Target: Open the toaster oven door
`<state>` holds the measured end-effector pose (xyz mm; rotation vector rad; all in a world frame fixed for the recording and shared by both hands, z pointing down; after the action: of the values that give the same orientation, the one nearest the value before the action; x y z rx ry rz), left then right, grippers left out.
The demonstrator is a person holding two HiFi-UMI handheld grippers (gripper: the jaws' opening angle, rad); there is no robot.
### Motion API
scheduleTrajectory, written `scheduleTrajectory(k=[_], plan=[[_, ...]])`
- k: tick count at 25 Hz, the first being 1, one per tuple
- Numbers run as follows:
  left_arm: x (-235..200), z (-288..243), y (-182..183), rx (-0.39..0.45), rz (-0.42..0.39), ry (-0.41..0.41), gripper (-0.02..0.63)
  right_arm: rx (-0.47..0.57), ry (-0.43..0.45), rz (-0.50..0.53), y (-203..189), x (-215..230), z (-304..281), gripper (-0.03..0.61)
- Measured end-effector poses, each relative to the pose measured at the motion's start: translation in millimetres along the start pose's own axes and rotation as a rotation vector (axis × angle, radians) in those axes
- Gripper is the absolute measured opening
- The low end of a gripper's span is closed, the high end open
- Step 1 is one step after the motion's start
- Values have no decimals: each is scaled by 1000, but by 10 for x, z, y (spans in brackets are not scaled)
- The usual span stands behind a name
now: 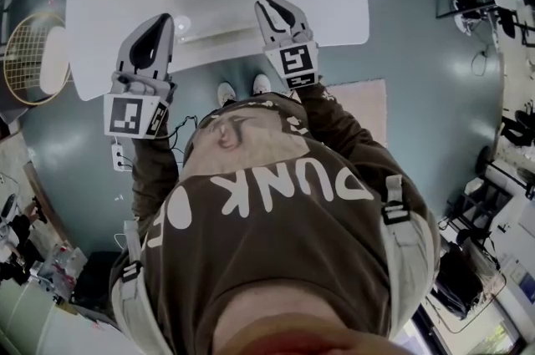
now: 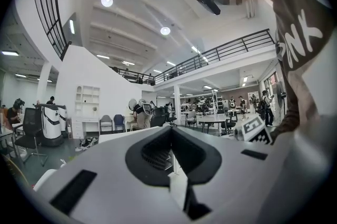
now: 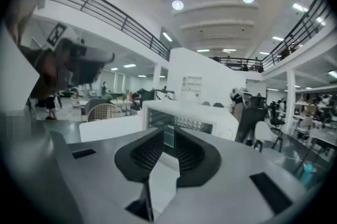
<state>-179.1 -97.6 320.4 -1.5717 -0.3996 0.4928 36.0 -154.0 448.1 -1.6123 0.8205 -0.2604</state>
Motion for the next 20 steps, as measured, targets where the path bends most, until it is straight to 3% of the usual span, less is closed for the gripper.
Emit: scheduleTrajectory(k=[3, 7, 12, 16, 20], plan=[[8, -22, 70, 12, -17, -3, 3, 131, 107, 4, 556, 3, 80, 75], [15, -37, 113, 30, -28, -7, 3, 277, 165, 0, 1073, 23, 214, 74], [39, -55, 125, 39, -27, -19, 3, 307, 186, 49, 1325, 41, 254, 61], [67, -78, 128, 39, -27, -31, 4, 309, 193, 79, 1366, 42, 252, 11], [77, -89, 129, 37, -27, -38, 4, 299, 217, 103, 1362, 10, 230, 9]])
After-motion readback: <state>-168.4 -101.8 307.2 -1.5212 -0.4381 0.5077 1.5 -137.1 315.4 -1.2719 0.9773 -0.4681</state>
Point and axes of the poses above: the fingertips, and each gripper's own axes: z backward along the fingers, x to its right, y out of its top, the point moved 6 cm from there along z, backward along the fingers, and after that the axes turned 9 degrees about z, right-handed, at the moved point
